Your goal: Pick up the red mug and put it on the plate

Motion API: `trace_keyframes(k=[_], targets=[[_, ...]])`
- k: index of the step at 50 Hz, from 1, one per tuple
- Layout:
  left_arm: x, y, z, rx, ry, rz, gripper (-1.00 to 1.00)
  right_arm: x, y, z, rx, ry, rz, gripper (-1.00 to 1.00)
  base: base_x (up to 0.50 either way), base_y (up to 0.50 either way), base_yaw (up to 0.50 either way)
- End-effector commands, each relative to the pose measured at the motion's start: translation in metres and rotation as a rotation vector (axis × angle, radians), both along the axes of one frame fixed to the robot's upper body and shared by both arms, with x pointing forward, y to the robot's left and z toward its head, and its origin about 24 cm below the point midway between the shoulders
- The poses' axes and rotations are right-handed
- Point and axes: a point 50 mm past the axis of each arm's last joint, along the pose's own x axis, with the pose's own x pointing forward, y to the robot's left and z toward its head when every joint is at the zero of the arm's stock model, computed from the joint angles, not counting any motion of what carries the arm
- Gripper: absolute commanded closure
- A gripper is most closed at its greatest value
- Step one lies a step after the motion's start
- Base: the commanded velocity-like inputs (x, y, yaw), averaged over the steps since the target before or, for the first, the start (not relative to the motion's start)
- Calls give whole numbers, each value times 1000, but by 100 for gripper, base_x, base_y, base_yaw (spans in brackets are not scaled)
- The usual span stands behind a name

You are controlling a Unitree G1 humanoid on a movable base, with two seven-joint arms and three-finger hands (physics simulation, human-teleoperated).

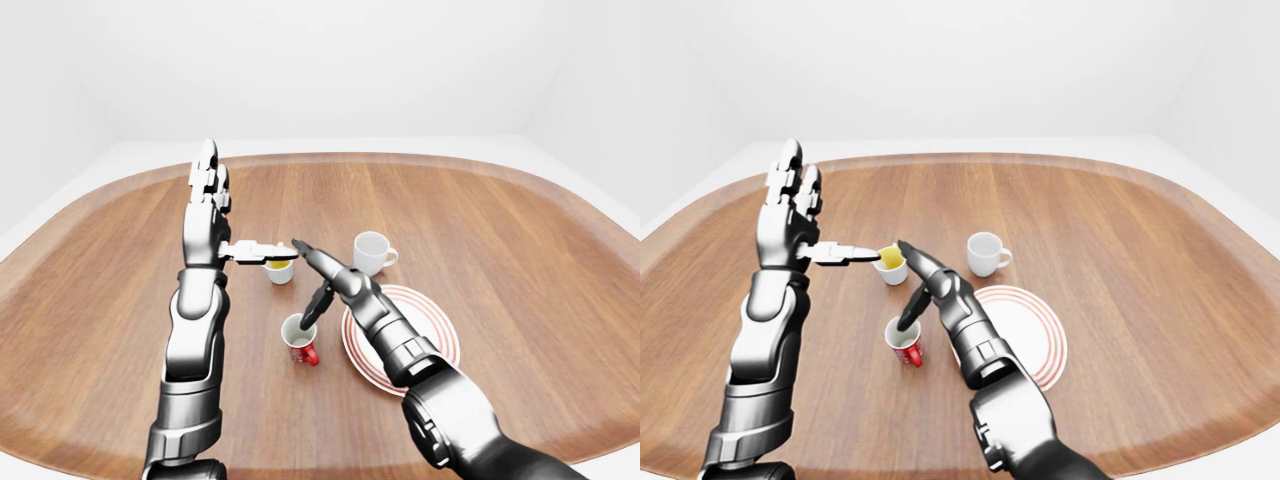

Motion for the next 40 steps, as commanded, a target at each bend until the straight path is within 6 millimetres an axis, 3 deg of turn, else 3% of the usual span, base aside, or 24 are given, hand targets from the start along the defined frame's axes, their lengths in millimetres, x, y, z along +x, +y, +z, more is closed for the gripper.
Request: trace_keyframes(k=[1, 40], targets=[[-1, 1, 0, -3, -2, 2, -100, -4, 6, -11, -29, 45, 1, -100, 0, 0, 0], [-1, 2, 2, 0, -10, 2, -100, -19, 21, -38, -111, 155, 17, -100, 0, 0, 0]])
